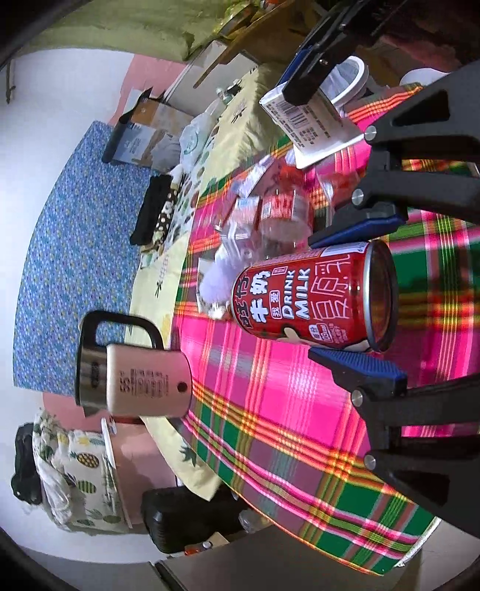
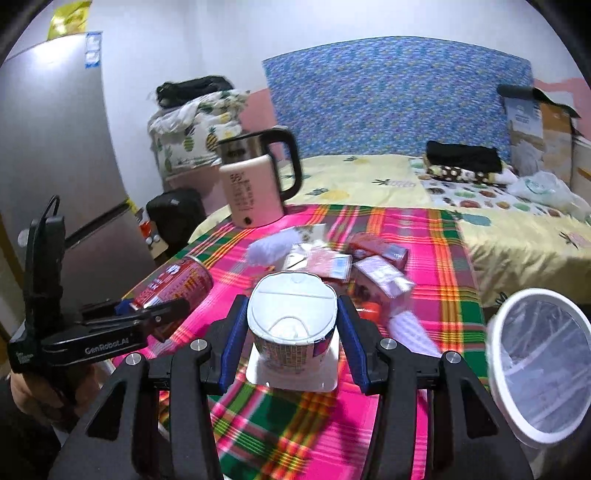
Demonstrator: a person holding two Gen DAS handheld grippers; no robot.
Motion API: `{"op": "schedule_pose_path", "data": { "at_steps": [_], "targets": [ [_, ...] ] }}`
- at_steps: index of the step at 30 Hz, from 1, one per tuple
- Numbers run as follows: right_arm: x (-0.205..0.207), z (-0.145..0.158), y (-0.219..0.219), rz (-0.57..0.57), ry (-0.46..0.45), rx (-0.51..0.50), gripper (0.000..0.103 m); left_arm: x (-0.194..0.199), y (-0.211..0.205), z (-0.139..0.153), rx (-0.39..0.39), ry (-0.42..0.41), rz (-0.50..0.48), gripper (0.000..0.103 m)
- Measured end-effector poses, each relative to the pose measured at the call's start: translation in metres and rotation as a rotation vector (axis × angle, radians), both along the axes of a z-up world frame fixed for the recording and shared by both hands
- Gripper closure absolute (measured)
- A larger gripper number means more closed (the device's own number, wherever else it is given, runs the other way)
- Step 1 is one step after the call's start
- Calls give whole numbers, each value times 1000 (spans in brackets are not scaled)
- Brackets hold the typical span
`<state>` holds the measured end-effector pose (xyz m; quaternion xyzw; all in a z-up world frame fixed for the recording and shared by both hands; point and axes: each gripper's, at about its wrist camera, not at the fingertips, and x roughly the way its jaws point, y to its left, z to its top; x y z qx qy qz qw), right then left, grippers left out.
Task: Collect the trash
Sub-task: 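Carry the can and paper cup over the white trash bin with both tools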
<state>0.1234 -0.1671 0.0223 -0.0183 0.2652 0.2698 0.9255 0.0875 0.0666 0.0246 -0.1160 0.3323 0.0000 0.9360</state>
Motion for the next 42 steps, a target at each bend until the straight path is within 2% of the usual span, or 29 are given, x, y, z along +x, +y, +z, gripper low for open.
{"op": "schedule_pose_path", "data": {
  "at_steps": [11,25,30,42],
  "targets": [
    [-4,1,-49,-133,-12,26,54,17,-56,12,11,-19,-122,48],
    [-8,-13,-152,-447,19,16,54,51,-193,8,16,-9,-455,48],
    [-6,-17,-173,-523,37,10,54,63,-235,5,19,5,-554,48],
    [3,-30,-200,-591,92,-23,54,90,-276,-17,15,76,-624,48]
  ]
}}
